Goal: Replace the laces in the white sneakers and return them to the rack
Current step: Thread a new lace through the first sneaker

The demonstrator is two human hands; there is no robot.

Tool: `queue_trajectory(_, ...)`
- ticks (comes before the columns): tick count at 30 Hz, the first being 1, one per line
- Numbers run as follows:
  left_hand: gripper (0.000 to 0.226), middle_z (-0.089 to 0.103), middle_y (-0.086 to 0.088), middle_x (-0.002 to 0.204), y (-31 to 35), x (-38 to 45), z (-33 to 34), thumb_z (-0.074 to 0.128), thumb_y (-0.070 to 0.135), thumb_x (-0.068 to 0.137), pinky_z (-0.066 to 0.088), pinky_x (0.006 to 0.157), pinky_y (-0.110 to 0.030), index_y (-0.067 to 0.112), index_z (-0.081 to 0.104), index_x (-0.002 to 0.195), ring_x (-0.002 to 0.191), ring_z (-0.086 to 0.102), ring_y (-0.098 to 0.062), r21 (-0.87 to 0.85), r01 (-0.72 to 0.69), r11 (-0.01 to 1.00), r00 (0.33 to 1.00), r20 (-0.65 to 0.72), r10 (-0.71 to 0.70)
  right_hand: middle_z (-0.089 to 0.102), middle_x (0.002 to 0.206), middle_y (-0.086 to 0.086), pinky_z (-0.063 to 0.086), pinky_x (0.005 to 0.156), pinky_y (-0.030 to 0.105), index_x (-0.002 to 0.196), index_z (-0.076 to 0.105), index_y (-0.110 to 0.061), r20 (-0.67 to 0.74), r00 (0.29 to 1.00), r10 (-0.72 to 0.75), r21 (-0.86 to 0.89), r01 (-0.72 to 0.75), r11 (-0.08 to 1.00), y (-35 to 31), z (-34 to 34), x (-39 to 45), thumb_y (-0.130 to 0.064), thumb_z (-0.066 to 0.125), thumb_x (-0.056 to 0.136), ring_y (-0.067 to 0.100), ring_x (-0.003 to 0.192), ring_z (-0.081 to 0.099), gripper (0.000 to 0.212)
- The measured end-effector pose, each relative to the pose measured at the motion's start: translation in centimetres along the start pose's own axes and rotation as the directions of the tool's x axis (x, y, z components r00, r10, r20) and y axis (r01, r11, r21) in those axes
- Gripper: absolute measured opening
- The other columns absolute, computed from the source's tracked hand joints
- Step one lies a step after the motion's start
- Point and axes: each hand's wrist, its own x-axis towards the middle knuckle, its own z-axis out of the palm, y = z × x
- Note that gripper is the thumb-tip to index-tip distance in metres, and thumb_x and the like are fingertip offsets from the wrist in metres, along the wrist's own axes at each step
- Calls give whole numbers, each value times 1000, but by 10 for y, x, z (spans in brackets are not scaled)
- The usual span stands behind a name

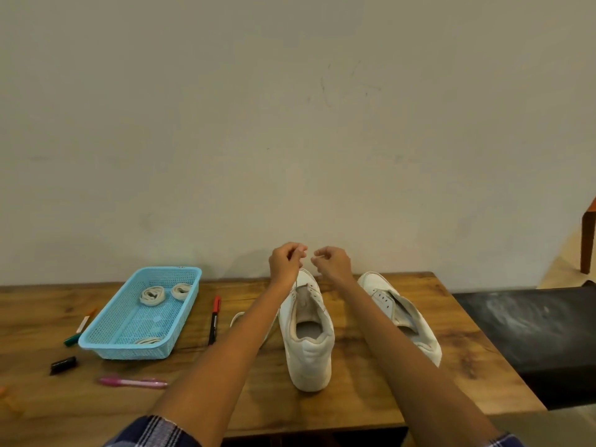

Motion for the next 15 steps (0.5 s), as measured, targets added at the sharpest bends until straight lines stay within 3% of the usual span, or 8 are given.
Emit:
queue_trajectory(1, 20, 66, -13, 87, -2, 0, -2, 53, 7, 94, 41, 55, -9, -2, 68, 101, 61, 51, -8, 3, 18, 1000, 1000, -26, -18, 61, 79, 3, 50, 70, 33, 81, 64, -10, 84, 996, 43, -109, -33, 993, 2, 3, -2, -16, 62, 81, 19, 74, 57, 6)
queue_trajectory(3, 20, 69, -14, 91, -10, -2, -4, 55, 10, 93, 41, 60, -15, 0, 70, 101, 70, 55, -13, 11, 54, 998, 998, -42, -53, 46, 62, -2, 38, 56, 27, 62, 46, -15, 221, 965, 141, -344, -58, 937, 3, 12, -12, -24, 61, 80, 17, 62, 47, 25)
queue_trajectory(5, 19, 71, -14, 94, -18, -6, 0, 59, 13, 92, 43, 64, -19, 1, 72, 100, 78, 58, -16, 35, 85, 996, 996, -41, -84, 50, 70, -1, 39, 61, 26, 69, 44, -16, 197, 966, 166, -519, -40, 854, 6, 21, -20, -26, 57, 87, 18, 72, 50, 24)
queue_trajectory(7, 19, 72, -12, 97, -29, -13, 6, 61, 14, 90, 44, 71, -22, 2, 73, 99, 85, 63, -20, 60, 125, 990, 992, -31, -124, 61, 92, 5, 42, 67, 25, 88, 52, -13, 109, 990, 94, -593, -11, 805, 9, 27, -25, -19, 50, 93, 20, 83, 57, 8)
queue_trajectory(10, 20, 72, -10, 103, -44, -24, 16, 60, 15, 90, 47, 77, -27, 5, 73, 102, 97, 65, -25, 148, 174, 974, 985, -5, -175, 67, 105, 8, 49, 71, 27, 104, 63, -7, -1, 1000, 29, -546, -25, 837, 21, 29, -26, -15, 52, 92, 23, 94, 64, 18)
queue_trajectory(15, 17, 71, -6, 101, -46, -35, 27, 61, 17, 90, 39, 68, -23, 11, 73, 99, 95, 64, -23, 295, 153, 943, 988, -82, -135, 73, 97, 6, 50, 74, 26, 100, 74, -15, -33, 996, 86, -273, -92, 958, 39, 16, -22, -25, 61, 86, 20, 88, 66, 22)
